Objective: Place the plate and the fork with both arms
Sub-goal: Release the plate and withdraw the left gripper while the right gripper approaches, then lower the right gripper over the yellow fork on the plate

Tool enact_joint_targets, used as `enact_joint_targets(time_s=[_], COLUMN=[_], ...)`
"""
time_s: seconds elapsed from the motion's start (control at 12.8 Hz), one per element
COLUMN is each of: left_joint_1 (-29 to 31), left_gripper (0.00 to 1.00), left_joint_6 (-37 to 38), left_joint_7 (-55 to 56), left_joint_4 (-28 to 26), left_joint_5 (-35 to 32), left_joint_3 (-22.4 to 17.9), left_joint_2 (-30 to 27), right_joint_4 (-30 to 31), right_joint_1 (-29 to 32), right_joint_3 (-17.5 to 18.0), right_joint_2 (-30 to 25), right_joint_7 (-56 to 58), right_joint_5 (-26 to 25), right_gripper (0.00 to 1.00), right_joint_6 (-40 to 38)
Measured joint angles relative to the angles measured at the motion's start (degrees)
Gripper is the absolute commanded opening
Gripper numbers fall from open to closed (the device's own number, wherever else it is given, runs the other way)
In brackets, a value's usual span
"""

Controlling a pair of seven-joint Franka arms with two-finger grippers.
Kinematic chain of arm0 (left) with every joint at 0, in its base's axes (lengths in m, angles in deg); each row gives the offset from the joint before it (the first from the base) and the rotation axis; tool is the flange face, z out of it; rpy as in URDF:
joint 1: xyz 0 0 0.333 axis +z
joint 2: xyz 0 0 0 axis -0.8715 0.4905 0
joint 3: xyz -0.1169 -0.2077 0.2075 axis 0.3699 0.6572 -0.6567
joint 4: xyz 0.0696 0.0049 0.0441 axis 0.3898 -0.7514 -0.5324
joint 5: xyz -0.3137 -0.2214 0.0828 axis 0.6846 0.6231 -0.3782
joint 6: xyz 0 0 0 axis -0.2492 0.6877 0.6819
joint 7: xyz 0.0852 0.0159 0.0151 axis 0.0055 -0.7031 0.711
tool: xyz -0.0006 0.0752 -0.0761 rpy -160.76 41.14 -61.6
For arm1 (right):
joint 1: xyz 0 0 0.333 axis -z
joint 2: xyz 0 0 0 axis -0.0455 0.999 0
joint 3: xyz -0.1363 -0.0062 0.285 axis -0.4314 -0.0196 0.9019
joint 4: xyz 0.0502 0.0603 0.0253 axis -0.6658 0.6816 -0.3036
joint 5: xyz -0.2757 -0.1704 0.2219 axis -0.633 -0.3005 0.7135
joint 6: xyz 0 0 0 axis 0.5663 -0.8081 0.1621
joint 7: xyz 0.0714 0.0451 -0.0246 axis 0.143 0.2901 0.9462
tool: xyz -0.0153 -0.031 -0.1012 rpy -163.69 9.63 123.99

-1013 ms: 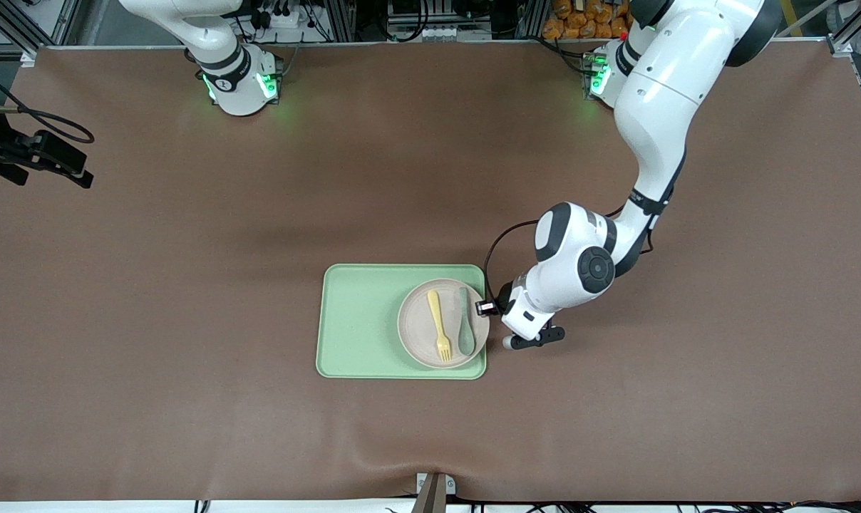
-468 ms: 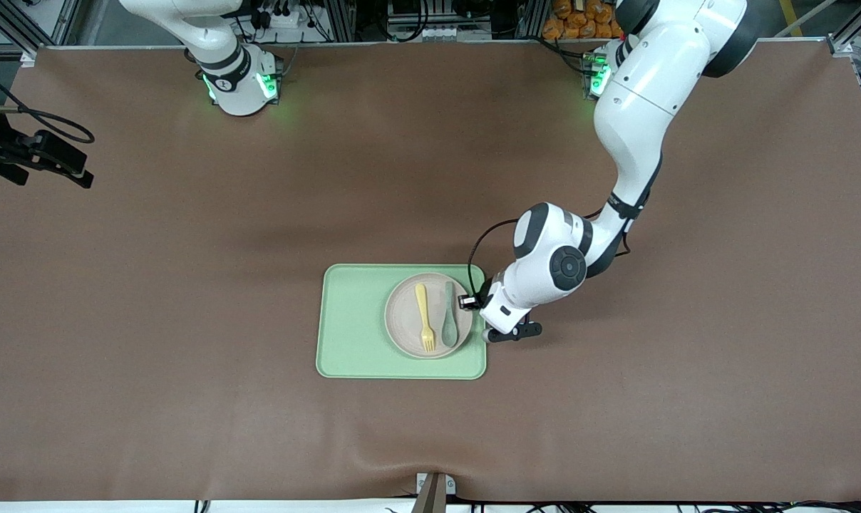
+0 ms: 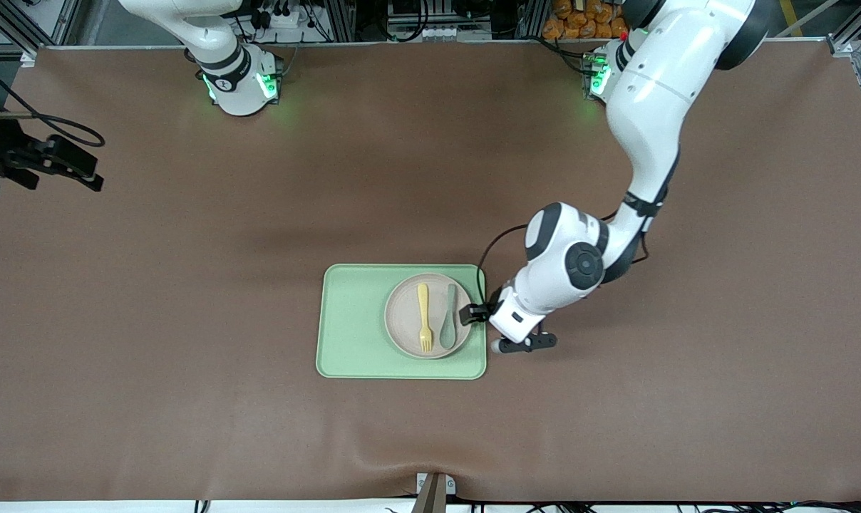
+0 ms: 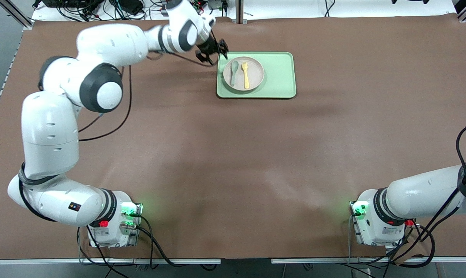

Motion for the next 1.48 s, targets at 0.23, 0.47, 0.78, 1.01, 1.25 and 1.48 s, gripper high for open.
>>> enact_joint_targets(time_s=[0.23,0.47,0.78,1.01,1.25,1.48], left_joint_1=[3.4,9.6,14.6,16.2,19.2,19.9], left_gripper=[1.00,1.00,1.00,1.00,1.00,1.00], left_joint_6=[18.5,34.2,47.0,49.6,49.7,49.7], left_joint_7=[0.0,-2.0,-6.2,-6.3,-7.8,-8.2], left_joint_4=[1.0,0.9,0.0,-0.7,-1.5,-1.5], left_joint_5=[-8.7,-12.6,-12.7,-12.9,-12.9,-12.9], left_joint_3=[-3.0,-3.4,-3.9,-4.8,-4.9,-4.9], left_joint_2=[-13.7,-26.0,-35.4,-38.3,-38.6,-38.8], right_joint_4=[0.4,0.6,0.5,0.4,0.4,-0.2], right_joint_1=[-5.0,-10.2,-15.6,-17.7,-18.6,-21.4], right_joint_3=[0.1,0.1,0.1,0.1,0.1,0.9], right_joint_2=[4.6,10.6,19.2,24.7,29.2,32.3], right_joint_7=[-0.1,-0.3,-0.3,-0.6,-0.5,-0.1], right_joint_5=[0.0,0.0,0.0,0.0,0.0,0.0], right_gripper=[1.00,1.00,1.00,1.00,1.00,1.00], right_joint_6=[4.7,7.9,15.1,20.1,31.0,35.8])
